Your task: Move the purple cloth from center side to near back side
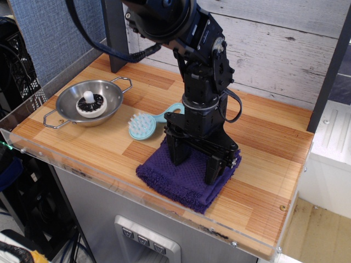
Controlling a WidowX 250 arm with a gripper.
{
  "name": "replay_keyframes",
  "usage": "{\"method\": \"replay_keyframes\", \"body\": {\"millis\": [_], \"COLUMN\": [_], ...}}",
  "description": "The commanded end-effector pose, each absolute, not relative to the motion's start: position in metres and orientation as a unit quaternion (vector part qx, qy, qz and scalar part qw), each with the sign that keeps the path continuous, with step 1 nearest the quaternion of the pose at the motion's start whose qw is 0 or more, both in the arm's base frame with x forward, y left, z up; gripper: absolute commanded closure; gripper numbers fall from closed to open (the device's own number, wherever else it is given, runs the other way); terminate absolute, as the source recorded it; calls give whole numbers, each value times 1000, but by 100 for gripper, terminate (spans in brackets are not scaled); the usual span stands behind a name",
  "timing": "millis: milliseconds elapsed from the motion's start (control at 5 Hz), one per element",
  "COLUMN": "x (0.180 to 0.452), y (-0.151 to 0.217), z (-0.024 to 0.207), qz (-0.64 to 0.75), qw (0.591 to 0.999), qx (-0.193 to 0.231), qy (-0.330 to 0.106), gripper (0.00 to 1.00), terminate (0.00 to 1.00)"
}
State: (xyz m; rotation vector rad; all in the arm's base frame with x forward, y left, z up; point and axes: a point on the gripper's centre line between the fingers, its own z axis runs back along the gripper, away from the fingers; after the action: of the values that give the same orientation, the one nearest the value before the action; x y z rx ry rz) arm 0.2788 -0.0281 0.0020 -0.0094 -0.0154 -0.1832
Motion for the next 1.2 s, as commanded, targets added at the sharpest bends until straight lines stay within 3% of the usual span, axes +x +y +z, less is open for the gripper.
{"method": "replay_keyframes", "body": {"millis": [0,400,600,800,1000], "x": [298,378,385,370,360], "y": [-48,-42,-35,-39,-42], "z": [-55,-74,-74,-52,-16], "qz": [-122,-95,-84,-98,-111], "qw": [989,988,988,990,992], "qx": [11,-6,-11,16,58], "qy": [81,121,130,100,26], "gripper": [0,0,0,0,0], "terminate": [0,0,0,0,0]}}
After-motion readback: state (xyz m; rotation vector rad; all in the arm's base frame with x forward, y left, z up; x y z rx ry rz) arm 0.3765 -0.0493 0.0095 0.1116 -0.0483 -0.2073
